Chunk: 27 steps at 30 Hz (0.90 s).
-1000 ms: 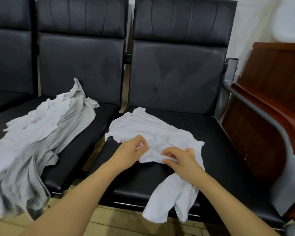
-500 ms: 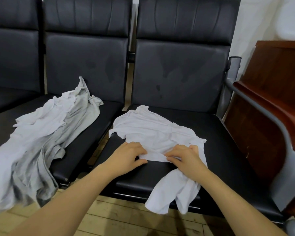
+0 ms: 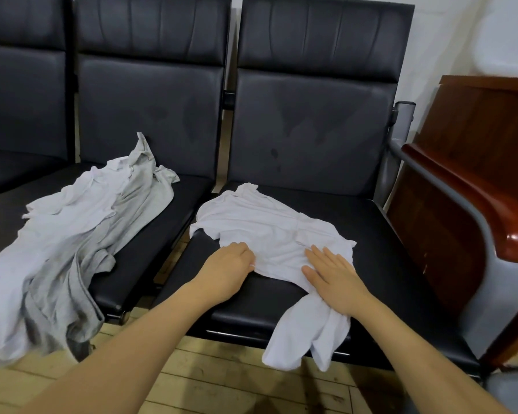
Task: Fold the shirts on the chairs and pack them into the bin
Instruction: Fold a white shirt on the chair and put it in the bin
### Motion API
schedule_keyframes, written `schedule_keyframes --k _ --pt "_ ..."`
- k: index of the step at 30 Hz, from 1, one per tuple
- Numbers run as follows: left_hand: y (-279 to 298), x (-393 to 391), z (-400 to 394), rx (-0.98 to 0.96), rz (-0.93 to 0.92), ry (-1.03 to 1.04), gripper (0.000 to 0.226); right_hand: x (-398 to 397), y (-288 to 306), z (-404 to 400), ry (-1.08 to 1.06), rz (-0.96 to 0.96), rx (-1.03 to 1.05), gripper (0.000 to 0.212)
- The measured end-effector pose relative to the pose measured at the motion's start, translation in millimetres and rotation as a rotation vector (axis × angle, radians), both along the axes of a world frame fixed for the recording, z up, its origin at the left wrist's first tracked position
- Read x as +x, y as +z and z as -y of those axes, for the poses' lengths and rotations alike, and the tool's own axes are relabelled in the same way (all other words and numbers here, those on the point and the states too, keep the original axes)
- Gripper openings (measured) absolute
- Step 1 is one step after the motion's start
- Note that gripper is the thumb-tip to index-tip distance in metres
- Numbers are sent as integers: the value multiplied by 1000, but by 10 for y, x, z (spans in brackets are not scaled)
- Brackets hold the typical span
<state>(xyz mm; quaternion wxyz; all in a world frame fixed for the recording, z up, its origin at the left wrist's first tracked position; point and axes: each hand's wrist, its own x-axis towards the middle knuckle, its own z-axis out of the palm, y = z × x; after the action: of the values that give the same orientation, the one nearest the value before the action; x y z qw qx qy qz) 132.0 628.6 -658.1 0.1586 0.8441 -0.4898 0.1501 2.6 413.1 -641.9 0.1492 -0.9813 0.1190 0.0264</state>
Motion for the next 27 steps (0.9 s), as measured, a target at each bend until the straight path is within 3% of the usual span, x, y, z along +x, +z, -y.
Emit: schedule_keyframes --k 3,6,10,13,16,19,27 --pt "42 10 -31 -15 -10 41 27 16 -15 -87 -30 0 -5 56" --pt "75 14 -91 -89 -135 38 4 43 -26 -221 -71 16 36 56" --pt "65 21 -201 -73 -320 -58 16 76 -41 -300 -105 40 48 56" --pt "86 -13 -187 -88 -393 14 12 68 -35 -307 -87 23 40 56" --pt "96 -48 -142 -36 -359 49 11 18 47 -250 -11 26 26 55" --pt "98 -71 -131 37 -210 53 18 -64 133 -138 62 128 -54 48" --pt "447 -133 -172 -384 -348 137 13 74 -19 -404 8 -35 38 57"
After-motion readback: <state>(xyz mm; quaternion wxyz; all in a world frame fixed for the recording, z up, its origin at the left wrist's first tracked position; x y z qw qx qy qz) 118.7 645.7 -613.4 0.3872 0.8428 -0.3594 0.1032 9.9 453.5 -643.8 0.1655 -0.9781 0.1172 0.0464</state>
